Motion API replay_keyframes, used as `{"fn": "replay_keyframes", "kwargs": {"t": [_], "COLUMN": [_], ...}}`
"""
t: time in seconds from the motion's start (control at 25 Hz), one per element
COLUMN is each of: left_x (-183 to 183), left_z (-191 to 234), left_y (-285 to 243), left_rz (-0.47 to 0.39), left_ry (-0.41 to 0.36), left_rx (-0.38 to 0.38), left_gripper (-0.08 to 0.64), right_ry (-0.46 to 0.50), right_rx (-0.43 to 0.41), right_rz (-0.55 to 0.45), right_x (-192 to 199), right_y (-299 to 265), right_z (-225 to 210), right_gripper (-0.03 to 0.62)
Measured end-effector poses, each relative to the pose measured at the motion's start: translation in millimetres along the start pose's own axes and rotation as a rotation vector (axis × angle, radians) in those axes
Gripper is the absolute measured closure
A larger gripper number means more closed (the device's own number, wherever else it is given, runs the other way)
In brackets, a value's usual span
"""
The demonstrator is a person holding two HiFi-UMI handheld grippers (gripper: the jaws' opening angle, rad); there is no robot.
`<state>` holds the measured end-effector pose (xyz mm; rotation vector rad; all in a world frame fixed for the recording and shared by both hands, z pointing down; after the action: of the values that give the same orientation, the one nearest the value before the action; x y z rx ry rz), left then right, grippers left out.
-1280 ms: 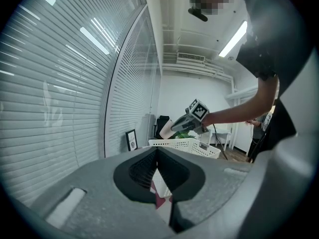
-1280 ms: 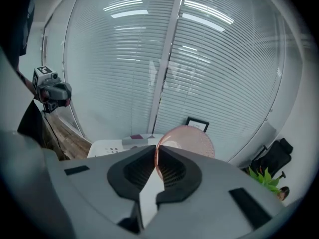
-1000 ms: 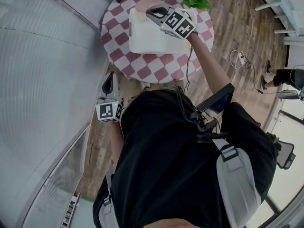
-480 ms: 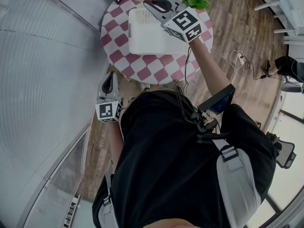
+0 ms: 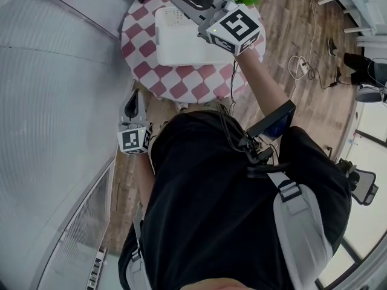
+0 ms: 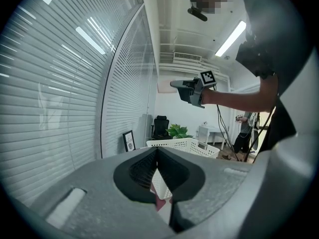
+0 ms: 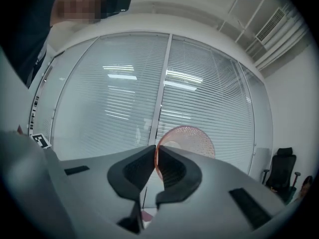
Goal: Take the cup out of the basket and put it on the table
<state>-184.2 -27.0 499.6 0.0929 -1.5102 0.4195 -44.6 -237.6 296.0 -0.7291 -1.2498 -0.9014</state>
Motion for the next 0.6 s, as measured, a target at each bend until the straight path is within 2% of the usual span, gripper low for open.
{"fn": "replay_keyframes", "kwargs": {"t": [0.36, 0.6], "left_x": [-10.7, -22.5], "left_z": [-6.2, -8.5], "left_y": [-5.2, -17.4], "left_rz": [-0.027, -0.043], "left_ry": [-0.019, -0.036], "left_rx": [0.033, 0.054], "left_gripper": [0.555, 0.554], "right_ry": [-0.025, -0.036], "right_rx": [-0.055, -0.024], "right_rz": [-0.133, -0.128], "right_x": [-13.1, 1.6], "right_y": [17.1, 28.3], "right_z": [34.0, 44.2], "right_gripper": [0.568, 0.568]}}
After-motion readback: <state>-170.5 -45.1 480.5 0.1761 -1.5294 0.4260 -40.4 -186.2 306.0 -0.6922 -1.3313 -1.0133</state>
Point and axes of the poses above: the fingertips, and each gripper's own axes: y backward along the fingers, z to its left, x out of its underside, the point moved 2 cm from there along y, backward along the fingers, and after that the axes turned 1 degree about x, right-handed, at the moved point
